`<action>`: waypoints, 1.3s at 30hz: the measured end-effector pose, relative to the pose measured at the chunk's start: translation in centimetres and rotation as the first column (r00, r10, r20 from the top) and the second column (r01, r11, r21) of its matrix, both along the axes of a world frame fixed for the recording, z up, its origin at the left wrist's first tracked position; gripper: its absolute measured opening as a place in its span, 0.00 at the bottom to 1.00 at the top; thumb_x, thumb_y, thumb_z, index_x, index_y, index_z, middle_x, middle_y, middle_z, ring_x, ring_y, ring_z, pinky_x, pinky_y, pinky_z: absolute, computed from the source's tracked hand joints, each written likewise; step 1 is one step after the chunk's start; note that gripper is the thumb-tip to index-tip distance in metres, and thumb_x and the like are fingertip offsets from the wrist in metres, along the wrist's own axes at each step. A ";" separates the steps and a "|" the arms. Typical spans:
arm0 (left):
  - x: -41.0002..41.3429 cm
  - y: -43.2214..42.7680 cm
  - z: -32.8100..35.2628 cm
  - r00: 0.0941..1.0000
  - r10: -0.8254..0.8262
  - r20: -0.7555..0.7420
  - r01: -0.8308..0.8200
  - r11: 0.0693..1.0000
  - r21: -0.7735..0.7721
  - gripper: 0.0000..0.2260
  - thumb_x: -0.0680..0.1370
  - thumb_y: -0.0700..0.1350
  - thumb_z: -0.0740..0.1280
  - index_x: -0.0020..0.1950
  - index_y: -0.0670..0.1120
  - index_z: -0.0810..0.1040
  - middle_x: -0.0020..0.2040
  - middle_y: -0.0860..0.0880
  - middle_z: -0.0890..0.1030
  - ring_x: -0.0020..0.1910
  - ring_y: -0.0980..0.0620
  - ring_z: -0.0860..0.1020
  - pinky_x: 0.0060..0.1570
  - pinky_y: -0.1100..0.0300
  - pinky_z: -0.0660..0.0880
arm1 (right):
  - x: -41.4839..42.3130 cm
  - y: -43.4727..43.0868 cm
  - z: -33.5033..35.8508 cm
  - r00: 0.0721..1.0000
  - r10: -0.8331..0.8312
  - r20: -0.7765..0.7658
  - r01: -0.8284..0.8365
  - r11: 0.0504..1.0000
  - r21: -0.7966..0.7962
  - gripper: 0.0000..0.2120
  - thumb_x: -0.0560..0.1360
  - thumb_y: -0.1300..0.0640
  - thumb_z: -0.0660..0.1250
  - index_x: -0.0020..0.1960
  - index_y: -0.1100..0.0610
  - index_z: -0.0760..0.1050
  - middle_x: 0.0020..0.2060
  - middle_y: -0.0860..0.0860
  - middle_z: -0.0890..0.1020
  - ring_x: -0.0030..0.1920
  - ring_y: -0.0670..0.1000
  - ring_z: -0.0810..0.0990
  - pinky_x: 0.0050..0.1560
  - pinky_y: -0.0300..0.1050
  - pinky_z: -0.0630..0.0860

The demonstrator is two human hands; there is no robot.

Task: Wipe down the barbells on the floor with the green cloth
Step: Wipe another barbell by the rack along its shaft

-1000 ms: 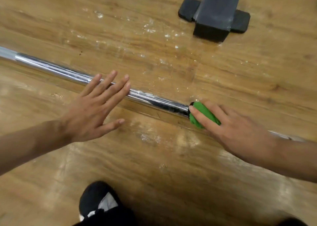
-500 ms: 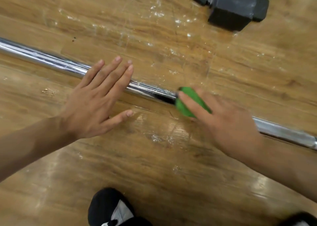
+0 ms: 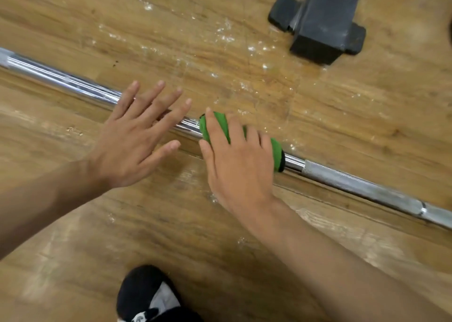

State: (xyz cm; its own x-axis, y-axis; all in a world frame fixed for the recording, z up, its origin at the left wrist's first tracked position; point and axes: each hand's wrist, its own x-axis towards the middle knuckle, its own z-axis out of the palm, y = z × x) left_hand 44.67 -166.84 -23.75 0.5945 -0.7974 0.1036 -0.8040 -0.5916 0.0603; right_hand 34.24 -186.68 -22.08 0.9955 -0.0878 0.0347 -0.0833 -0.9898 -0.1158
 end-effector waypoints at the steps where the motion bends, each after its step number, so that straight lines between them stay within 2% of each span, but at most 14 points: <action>1: 0.2 0.2 0.0 1.000 0.007 0.004 -0.007 1.000 0.002 0.30 0.87 0.60 0.46 0.85 0.45 0.59 0.84 0.43 0.60 0.84 0.40 0.55 0.80 0.35 0.51 | 0.6 0.6 0.0 1.000 -0.022 0.015 0.022 0.999 0.038 0.25 0.86 0.44 0.47 0.79 0.50 0.67 0.68 0.54 0.78 0.57 0.59 0.79 0.56 0.54 0.71; 7: 1.0 0.7 -0.3 1.000 0.014 0.017 -0.014 1.000 -0.007 0.31 0.86 0.60 0.47 0.85 0.45 0.55 0.85 0.43 0.57 0.84 0.40 0.53 0.82 0.39 0.49 | -4.9 -7.6 -0.1 0.957 -0.269 0.108 0.258 0.960 0.107 0.17 0.85 0.51 0.55 0.58 0.54 0.81 0.43 0.53 0.81 0.40 0.55 0.75 0.43 0.48 0.58; 9: 1.4 0.5 -0.4 1.000 0.002 0.025 -0.002 1.000 -0.029 0.30 0.86 0.59 0.47 0.85 0.45 0.55 0.85 0.42 0.57 0.84 0.41 0.53 0.82 0.41 0.49 | -6.3 -9.3 0.1 0.914 -0.399 0.065 0.388 0.911 0.138 0.17 0.83 0.51 0.55 0.54 0.55 0.82 0.42 0.54 0.80 0.41 0.57 0.75 0.44 0.48 0.57; 11: 1.7 0.6 -0.5 0.999 -0.005 0.036 0.006 0.999 -0.044 0.30 0.86 0.59 0.48 0.85 0.45 0.57 0.85 0.42 0.57 0.84 0.40 0.54 0.81 0.41 0.50 | -5.8 -8.4 0.2 0.875 -0.483 0.029 0.473 0.867 0.155 0.19 0.83 0.50 0.54 0.53 0.55 0.83 0.45 0.54 0.81 0.45 0.59 0.77 0.49 0.52 0.64; 13: 1.4 0.7 -0.8 0.998 0.022 0.061 -0.018 0.998 -0.063 0.30 0.86 0.59 0.48 0.85 0.45 0.58 0.85 0.41 0.57 0.84 0.39 0.54 0.81 0.40 0.50 | -4.2 -5.7 0.4 0.897 -0.441 0.029 0.433 0.890 0.142 0.21 0.85 0.49 0.53 0.54 0.55 0.83 0.47 0.53 0.83 0.46 0.59 0.78 0.52 0.54 0.68; 17: 1.1 0.5 -1.1 0.996 0.028 0.087 -0.023 0.998 -0.063 0.30 0.87 0.58 0.46 0.84 0.44 0.59 0.84 0.41 0.57 0.84 0.38 0.55 0.81 0.39 0.51 | 2.6 0.8 1.0 0.970 -0.231 -0.070 0.239 0.959 0.149 0.22 0.86 0.47 0.49 0.57 0.49 0.82 0.47 0.51 0.83 0.45 0.58 0.80 0.46 0.50 0.62; 19: 1.4 0.9 -1.0 0.997 0.005 0.081 -0.002 0.999 -0.042 0.30 0.87 0.58 0.46 0.85 0.43 0.58 0.84 0.40 0.57 0.84 0.38 0.55 0.81 0.39 0.52 | 4.9 2.6 0.7 0.974 -0.167 -0.150 0.192 0.966 0.175 0.22 0.87 0.46 0.47 0.59 0.47 0.80 0.51 0.50 0.83 0.49 0.57 0.81 0.48 0.51 0.66; 21: 1.4 1.2 -1.0 0.996 -0.012 0.084 0.014 1.000 -0.023 0.30 0.87 0.59 0.47 0.85 0.43 0.58 0.84 0.40 0.57 0.84 0.38 0.54 0.81 0.40 0.53 | 4.1 2.3 0.4 0.987 -0.130 -0.099 0.147 0.969 0.199 0.22 0.87 0.47 0.46 0.60 0.48 0.79 0.49 0.50 0.83 0.46 0.57 0.82 0.47 0.52 0.71; 23: 1.3 1.2 -1.1 0.996 -0.005 0.092 0.008 1.000 -0.027 0.31 0.86 0.59 0.47 0.84 0.43 0.59 0.84 0.40 0.58 0.84 0.38 0.55 0.81 0.40 0.53 | 1.0 0.6 0.4 0.990 -0.140 -0.025 0.142 0.971 0.195 0.23 0.87 0.47 0.47 0.68 0.49 0.78 0.54 0.51 0.83 0.48 0.56 0.81 0.50 0.53 0.74; 25: 1.2 1.0 -1.3 0.995 0.011 0.101 -0.005 0.998 -0.062 0.31 0.86 0.60 0.48 0.83 0.42 0.61 0.84 0.40 0.60 0.83 0.38 0.56 0.80 0.39 0.54 | -2.7 -1.6 0.2 0.985 -0.169 -0.045 0.174 0.971 0.164 0.24 0.87 0.47 0.46 0.77 0.50 0.69 0.63 0.54 0.81 0.56 0.56 0.78 0.61 0.55 0.69; 29: 0.7 0.7 -1.7 0.991 0.046 0.126 -0.031 0.992 -0.122 0.31 0.85 0.60 0.49 0.82 0.43 0.66 0.82 0.41 0.63 0.82 0.37 0.59 0.78 0.38 0.56 | -5.1 -3.7 0.0 0.944 -0.329 -0.031 0.329 0.929 0.171 0.23 0.87 0.48 0.49 0.76 0.52 0.71 0.67 0.55 0.79 0.63 0.56 0.73 0.68 0.54 0.61; 31: 0.7 0.6 -1.7 0.992 0.040 0.122 -0.025 0.993 -0.119 0.31 0.85 0.60 0.49 0.82 0.43 0.66 0.82 0.41 0.64 0.82 0.38 0.60 0.78 0.38 0.57 | -3.1 -1.6 -0.3 0.924 -0.383 0.007 0.374 0.906 0.196 0.22 0.86 0.49 0.50 0.71 0.53 0.76 0.62 0.54 0.81 0.59 0.57 0.75 0.64 0.54 0.65; 34: 1.6 0.9 -1.4 0.994 0.000 0.107 0.007 0.998 -0.068 0.32 0.85 0.61 0.48 0.83 0.43 0.64 0.82 0.41 0.65 0.83 0.39 0.59 0.79 0.40 0.57 | 1.2 3.2 -0.6 0.958 -0.282 0.060 0.264 0.941 0.210 0.21 0.86 0.48 0.51 0.66 0.53 0.79 0.55 0.53 0.82 0.51 0.57 0.77 0.54 0.53 0.67; 39: 2.4 1.1 -1.4 0.994 -0.021 0.108 0.026 0.999 -0.047 0.33 0.86 0.60 0.47 0.83 0.40 0.62 0.82 0.40 0.63 0.83 0.40 0.58 0.80 0.41 0.56 | 1.0 1.3 -0.4 0.988 -0.154 0.023 0.147 0.973 0.179 0.23 0.87 0.45 0.47 0.69 0.50 0.76 0.50 0.50 0.80 0.47 0.53 0.76 0.48 0.51 0.67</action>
